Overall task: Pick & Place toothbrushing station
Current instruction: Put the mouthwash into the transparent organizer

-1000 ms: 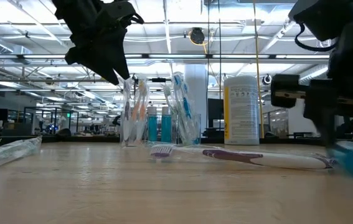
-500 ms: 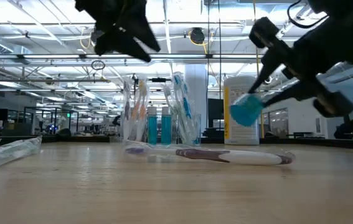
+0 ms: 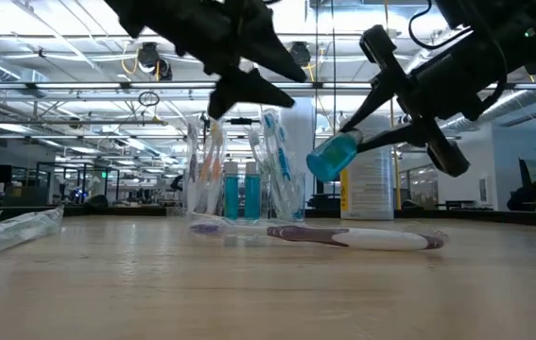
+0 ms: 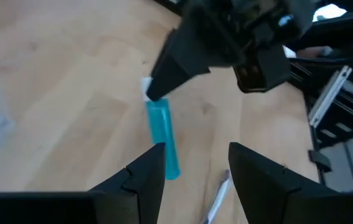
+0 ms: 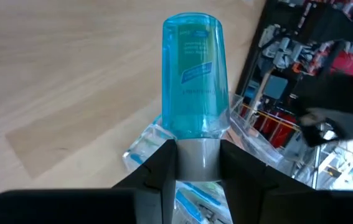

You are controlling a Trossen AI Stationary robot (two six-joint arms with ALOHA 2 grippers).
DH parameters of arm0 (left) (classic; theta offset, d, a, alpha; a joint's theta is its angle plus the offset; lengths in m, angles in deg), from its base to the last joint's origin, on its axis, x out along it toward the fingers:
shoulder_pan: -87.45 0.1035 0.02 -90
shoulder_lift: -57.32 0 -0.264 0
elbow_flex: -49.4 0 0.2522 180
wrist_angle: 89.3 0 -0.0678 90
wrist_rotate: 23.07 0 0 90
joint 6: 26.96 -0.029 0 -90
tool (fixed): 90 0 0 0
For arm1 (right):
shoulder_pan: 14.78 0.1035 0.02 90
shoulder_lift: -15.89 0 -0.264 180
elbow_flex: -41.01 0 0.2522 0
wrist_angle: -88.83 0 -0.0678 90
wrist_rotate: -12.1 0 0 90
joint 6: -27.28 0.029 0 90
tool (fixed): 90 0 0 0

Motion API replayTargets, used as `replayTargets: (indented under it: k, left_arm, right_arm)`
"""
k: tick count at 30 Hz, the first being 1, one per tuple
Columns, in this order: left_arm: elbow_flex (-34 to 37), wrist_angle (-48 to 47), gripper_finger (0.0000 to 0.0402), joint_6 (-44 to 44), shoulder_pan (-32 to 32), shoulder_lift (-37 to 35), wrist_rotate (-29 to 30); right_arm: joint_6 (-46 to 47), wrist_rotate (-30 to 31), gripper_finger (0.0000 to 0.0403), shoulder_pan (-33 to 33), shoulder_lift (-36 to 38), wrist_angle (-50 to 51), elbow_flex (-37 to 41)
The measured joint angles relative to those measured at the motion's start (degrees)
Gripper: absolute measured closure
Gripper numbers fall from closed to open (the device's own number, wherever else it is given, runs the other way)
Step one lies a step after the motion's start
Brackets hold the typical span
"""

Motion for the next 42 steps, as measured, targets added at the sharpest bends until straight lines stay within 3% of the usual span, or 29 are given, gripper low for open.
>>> replayTargets:
  k: [14,19,25,29,42]
  left_arm:
    - [-0.17,13.11,0.022,-0.42,3.66,8.67,-4.43]
    - [-0.17,13.37,0.022,-0.38,3.58,8.65,-4.86]
    - [-0.15,13.32,0.022,-0.28,3.89,8.66,-3.94]
    - [-0.15,13.27,0.022,-0.22,4.03,8.66,-3.95]
    - [-0.13,10.92,0.0223,1.96,4.91,8.66,-3.95]
  right_arm:
    - [-3.15,-0.09,0.0307,-0.18,0.0,-5.15,-0.02]
    - [-6.41,-0.17,0.0307,-1.17,0.0,-7.1,0.0]
    - [-7.34,-5.78,0.0307,-3.49,0.04,-10.14,-0.02]
    - [-7.7,-5.99,0.0307,-4.71,0.09,-14.19,-0.07]
    - [-8.61,-5.99,0.0307,-4.93,-3.23,-13.9,-0.07]
